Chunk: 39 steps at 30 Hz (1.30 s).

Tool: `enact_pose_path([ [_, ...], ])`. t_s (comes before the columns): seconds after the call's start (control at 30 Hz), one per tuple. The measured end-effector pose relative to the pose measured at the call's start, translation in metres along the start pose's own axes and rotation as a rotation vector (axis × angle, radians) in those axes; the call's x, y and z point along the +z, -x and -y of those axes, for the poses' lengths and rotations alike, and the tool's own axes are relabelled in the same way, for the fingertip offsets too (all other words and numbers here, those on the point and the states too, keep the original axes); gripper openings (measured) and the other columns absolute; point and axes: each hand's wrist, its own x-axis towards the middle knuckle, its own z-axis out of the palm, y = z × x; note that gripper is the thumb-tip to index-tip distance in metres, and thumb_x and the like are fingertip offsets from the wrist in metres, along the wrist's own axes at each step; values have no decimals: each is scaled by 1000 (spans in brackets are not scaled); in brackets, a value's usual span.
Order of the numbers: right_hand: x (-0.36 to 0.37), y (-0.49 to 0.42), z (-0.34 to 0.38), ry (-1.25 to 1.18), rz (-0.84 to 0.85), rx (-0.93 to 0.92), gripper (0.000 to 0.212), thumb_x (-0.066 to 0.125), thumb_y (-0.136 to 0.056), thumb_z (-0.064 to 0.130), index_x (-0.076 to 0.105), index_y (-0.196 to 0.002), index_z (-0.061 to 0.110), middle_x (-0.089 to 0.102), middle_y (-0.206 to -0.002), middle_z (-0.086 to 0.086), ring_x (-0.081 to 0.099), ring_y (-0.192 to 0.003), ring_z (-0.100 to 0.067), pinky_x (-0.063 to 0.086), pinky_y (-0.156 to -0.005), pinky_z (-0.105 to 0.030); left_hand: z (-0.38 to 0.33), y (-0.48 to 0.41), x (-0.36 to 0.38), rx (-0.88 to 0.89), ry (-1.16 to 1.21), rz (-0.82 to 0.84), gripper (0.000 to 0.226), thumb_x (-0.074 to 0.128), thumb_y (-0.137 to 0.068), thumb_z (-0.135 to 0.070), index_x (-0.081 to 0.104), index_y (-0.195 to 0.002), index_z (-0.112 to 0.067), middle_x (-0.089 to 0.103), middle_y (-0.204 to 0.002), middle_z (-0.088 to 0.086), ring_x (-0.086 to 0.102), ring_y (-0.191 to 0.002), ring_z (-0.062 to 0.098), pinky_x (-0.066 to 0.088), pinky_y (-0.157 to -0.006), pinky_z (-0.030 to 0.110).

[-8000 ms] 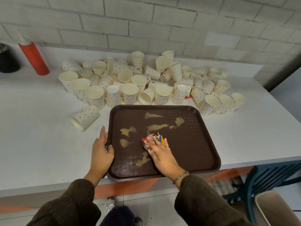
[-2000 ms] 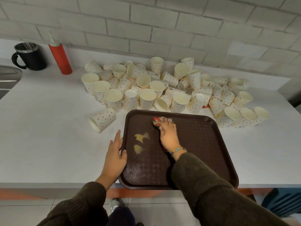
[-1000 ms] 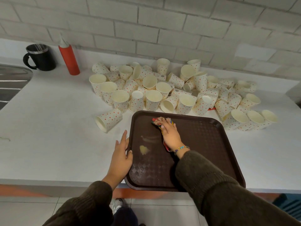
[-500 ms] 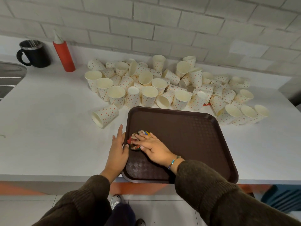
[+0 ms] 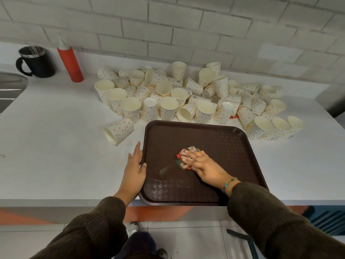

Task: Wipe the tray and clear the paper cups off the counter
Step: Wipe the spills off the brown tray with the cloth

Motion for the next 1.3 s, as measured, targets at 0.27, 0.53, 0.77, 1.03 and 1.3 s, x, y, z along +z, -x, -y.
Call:
enact_pose_path([
  [0.27, 20, -49, 48, -57, -121, 177, 43, 39, -98, 20, 39, -141, 30, 25, -155, 3, 16, -145, -16, 1, -116, -34, -3, -1, -1, 36, -8, -14, 70, 39, -96, -9, 8, -143, -49, 35, -148, -10, 21, -143, 17, 2, -119, 36],
  [0.53, 33, -36, 97, -130, 24, -91, 36, 46, -97, 28, 52, -132, 29, 32, -152, 4, 17, -144, -13, -1, -118, -33, -7, -1, -4, 40, 110, -45, 85, 41, -91, 3, 6, -136, -60, 40, -147, 6, 36, -135, 11, 22, -117, 48],
  [0.77, 19, 13, 64, -168, 129, -203, 34, 54, -93, 26, 58, -127, 27, 33, -150, 8, 15, -142, -4, -3, -118, -33, -6, 1, -7, 46, 80, -52, 82, 40, -94, -3, 3, -137, -61, 41, -136, -23, 38, -131, 4, 23, -116, 48],
  [1.03, -15, 85, -22, -105, 56, 160, 41, 52, -95, 19, 48, -133, 32, 16, -149, 17, 7, -145, -6, -4, -115, -31, -6, 4, -5, 19, 62, -14, 74, 40, -98, -13, 0, -136, -62, 40, -145, -9, 41, -128, 7, 30, -99, 15],
  [1.3, -25, 100, -51, -16, -154, 659, 45, 39, -99, 17, 33, -143, 26, 17, -157, -2, 9, -146, -22, 5, -116, -43, -4, 4, -4, 38, 37, -23, 76, 40, -97, -9, 1, -137, -61, 36, -145, -13, 32, -139, 20, 25, -116, 45],
])
